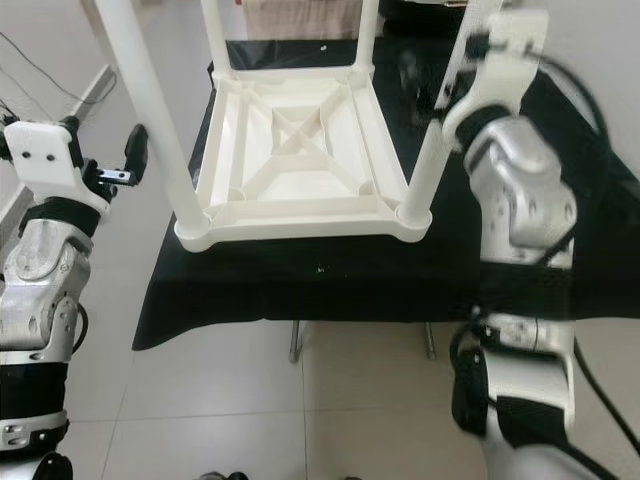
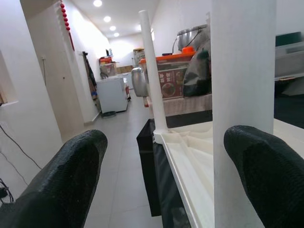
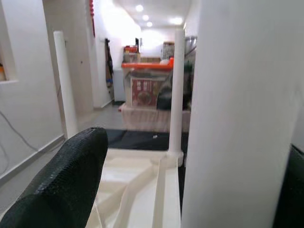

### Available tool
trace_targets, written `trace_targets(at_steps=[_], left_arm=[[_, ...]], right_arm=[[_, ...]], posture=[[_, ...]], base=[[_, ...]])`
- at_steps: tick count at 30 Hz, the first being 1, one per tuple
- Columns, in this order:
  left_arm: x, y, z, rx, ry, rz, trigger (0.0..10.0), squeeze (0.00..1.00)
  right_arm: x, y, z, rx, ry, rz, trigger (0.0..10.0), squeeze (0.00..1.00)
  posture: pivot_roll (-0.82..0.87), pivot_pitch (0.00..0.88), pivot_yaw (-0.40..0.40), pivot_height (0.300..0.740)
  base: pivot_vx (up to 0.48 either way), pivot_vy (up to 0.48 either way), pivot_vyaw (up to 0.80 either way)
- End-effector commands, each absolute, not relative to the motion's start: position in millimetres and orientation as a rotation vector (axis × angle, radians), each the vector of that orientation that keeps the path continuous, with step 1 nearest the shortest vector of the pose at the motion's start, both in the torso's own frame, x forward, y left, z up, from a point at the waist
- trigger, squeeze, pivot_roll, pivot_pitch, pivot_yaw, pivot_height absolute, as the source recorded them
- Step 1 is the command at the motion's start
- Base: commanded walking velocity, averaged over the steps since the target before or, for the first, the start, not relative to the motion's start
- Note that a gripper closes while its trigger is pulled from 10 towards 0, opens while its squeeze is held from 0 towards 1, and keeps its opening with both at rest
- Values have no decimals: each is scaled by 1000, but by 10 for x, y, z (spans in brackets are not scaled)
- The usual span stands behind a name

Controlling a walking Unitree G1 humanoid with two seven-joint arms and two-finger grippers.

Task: Building children table

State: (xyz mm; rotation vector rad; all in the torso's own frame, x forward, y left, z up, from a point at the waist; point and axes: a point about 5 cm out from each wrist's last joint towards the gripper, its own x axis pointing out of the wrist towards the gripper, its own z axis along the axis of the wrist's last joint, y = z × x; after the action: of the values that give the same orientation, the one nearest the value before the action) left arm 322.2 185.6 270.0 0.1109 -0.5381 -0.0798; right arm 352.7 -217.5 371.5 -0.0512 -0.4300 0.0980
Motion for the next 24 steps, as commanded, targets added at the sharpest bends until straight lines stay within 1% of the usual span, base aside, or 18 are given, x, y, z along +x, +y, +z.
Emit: trace_targets(at_steps=[1,6,7,8,9,13,20,24], left_arm=[[3192,1701,2713,118,-556,-150,10000,0],[3191,1678,2716,113,-558,-154,10000,0],[3191,1675,2717,112,-558,-154,10000,0],[3191,1675,2717,112,-558,-154,10000,0],[3191,1674,2720,112,-559,-154,10000,0],[3192,1691,2735,112,-559,-145,10000,0],[3212,1708,2778,119,-563,-132,10000,0],[3266,1757,2873,137,-577,-107,10000,0]], right_arm=[[3551,-2067,3743,-73,-438,126,10000,0],[3593,-2134,3715,-61,-409,81,10000,0],[3604,-2125,3698,-56,-398,86,7333,0],[3604,-2125,3698,-56,-398,86,7333,0],[3609,-2101,3666,-59,-378,105,78,0],[3605,-2068,3541,-76,-298,159,0,0],[3528,-2041,3403,-73,-239,206,0,0],[3459,-2020,3322,-76,-216,223,0,0]], posture=[[-51,142,-33,740],[-51,142,-32,740],[-51,142,-32,740],[-51,142,-32,740],[-50,141,-32,740],[-52,142,-35,740],[-54,143,-33,740],[-64,144,-22,740]], base=[[0,0,0],[0,0,0],[0,0,0],[0,0,0],[0,0,0],[0,0,0],[0,0,0],[0,0,0]])
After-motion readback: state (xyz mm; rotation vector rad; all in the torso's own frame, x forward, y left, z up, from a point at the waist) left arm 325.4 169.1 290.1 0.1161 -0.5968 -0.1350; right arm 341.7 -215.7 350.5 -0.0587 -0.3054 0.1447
